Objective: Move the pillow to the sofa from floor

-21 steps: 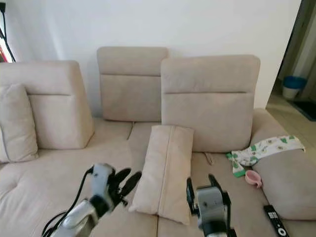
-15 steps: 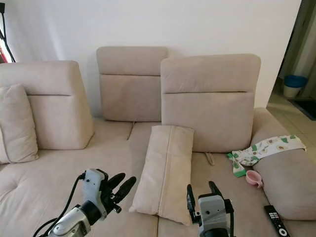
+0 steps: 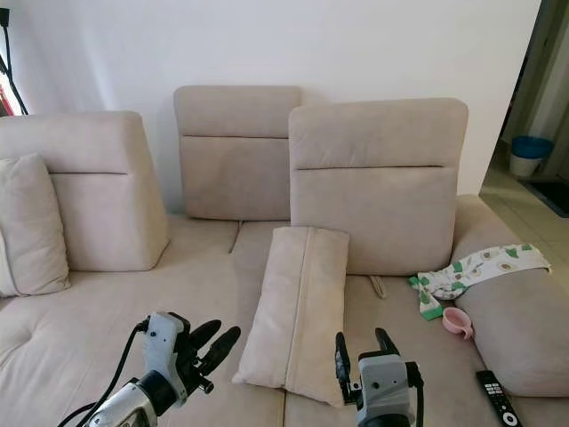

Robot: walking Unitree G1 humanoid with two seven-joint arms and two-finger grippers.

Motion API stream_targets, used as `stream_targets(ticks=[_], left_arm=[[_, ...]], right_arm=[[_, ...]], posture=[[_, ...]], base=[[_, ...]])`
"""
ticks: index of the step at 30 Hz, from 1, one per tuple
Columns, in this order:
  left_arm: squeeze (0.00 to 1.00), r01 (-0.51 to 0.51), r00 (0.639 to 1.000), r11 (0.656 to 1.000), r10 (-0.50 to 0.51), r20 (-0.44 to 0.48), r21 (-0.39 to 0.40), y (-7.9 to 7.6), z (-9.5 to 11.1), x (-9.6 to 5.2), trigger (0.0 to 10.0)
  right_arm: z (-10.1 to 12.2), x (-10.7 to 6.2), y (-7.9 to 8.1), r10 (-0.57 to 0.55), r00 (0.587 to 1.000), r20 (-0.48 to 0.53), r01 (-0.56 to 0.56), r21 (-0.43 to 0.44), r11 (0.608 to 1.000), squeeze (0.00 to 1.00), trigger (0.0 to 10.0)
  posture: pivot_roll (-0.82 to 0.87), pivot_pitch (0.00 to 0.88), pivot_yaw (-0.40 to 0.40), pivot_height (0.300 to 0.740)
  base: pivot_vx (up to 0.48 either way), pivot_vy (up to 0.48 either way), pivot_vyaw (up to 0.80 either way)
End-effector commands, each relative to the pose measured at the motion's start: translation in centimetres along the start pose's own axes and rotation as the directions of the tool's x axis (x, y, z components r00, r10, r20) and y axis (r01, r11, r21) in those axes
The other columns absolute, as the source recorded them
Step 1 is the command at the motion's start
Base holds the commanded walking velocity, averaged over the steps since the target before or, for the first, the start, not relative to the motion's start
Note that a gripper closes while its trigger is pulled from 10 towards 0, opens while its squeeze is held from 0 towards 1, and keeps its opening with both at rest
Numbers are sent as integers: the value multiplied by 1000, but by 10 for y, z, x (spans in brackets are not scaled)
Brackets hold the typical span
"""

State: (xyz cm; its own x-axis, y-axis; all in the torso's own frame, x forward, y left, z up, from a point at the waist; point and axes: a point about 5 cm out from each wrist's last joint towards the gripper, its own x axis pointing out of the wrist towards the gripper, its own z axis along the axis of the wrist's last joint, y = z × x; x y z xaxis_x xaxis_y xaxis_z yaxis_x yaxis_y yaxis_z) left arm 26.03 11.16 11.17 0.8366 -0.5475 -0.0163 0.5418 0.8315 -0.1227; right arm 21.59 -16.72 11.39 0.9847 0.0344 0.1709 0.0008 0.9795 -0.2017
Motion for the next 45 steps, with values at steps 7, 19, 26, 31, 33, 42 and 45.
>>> stream_targets(ticks=[7,19,26,31,33,42,45], left_arm=[[0,-13,999,1000,13,-37,-4,2,-4,-5,10000],[0,-7,999,1000,7,-45,4,1,-5,-4,10000],[0,-4,999,1000,4,-50,7,1,-5,-5,10000],[0,-1,999,1000,2,-50,8,0,-5,-5,10000],[0,1,999,1000,-1,-50,10,0,-5,-4,10000],[0,7,999,1000,-6,-53,14,0,-5,-5,10000],[0,8,999,1000,-7,-54,15,0,-5,-5,10000]], right_arm=[[-2,-1,2,6,1000,1,-6,15,1000,0,10000],[-2,1,3,12,1000,4,-12,12,1000,0,10000],[-2,1,4,17,1000,3,-17,13,1000,0,10000],[-2,2,4,18,1000,3,-18,13,1000,0,10000],[-2,2,4,20,1000,3,-20,13,1000,0,10000],[-3,2,5,21,1000,2,-21,13,1000,0,10000],[-3,3,6,21,1000,1,-21,13,1000,0,10000]], posture=[[13,0,79,733],[15,0,77,733],[17,0,77,733],[18,0,78,733],[18,0,78,733],[18,0,79,733],[18,0,79,733]], base=[[0,0,0],[0,0,0],[0,0,0],[0,0,0],[0,0,0],[-57,0,0],[-262,0,0]])
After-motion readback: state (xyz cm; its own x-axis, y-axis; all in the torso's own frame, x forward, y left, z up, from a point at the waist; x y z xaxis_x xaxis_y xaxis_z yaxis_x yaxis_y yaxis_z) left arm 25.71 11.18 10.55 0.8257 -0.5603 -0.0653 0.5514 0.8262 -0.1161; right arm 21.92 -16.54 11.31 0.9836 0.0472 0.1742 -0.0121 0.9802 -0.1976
